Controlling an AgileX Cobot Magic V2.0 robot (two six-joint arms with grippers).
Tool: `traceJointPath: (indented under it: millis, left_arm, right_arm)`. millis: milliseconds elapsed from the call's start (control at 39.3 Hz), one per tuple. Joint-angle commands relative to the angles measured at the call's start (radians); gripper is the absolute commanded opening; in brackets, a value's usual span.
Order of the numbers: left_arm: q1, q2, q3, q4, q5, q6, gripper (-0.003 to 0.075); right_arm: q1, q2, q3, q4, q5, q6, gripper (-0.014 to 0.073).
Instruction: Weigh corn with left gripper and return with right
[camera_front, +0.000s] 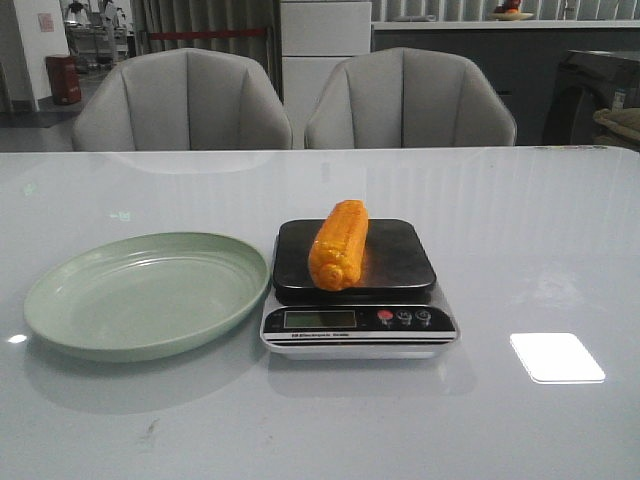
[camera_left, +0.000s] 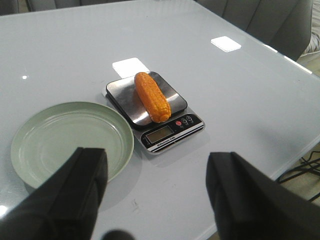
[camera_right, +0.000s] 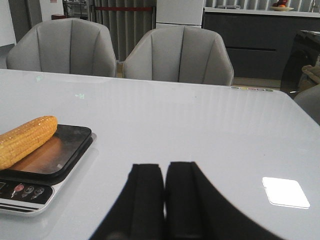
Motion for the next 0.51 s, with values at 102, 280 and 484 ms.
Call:
traceJointPath:
  millis: [102,280,484]
  left_arm:
    - [-0.007,-0.214,0.055,0.003,-0.021,0.041,0.0306]
    - [-0.007,-0.391,0.114,0.029,-0.025,0.074,0.0108]
    - [-0.005,-0.387,0.121,0.041,-0.029,0.075,0.0114]
  right_arm:
    - [-0.007,-0.016,0.011,-0.011,-0.081,-0.001,0.0167]
    - [-0.007,-0.016,0.011,-0.011,-0.093,-0.001,0.0167]
    - [-0.007,-0.015,0.010,-0.008,-0.219,-0.001,0.0167]
